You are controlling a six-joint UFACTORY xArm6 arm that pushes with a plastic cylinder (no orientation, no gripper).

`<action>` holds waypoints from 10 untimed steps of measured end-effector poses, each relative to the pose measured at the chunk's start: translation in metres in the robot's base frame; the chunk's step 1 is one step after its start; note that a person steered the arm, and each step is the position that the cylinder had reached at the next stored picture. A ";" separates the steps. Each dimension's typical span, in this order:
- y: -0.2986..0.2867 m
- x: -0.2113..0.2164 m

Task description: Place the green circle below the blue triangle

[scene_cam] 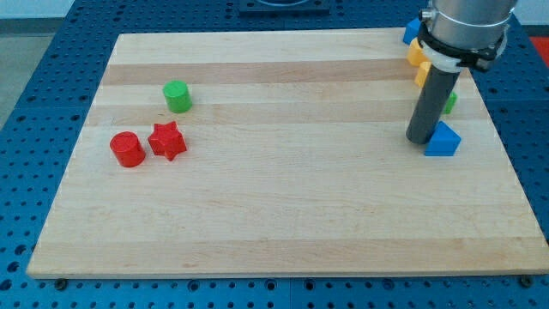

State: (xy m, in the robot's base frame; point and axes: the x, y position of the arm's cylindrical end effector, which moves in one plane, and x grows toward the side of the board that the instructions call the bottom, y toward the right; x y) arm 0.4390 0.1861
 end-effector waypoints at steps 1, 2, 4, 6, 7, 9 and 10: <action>-0.006 -0.002; -0.039 -0.009; -0.144 -0.074; -0.235 -0.140; -0.284 -0.148; -0.379 -0.146; -0.393 -0.133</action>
State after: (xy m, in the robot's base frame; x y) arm 0.3060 -0.2072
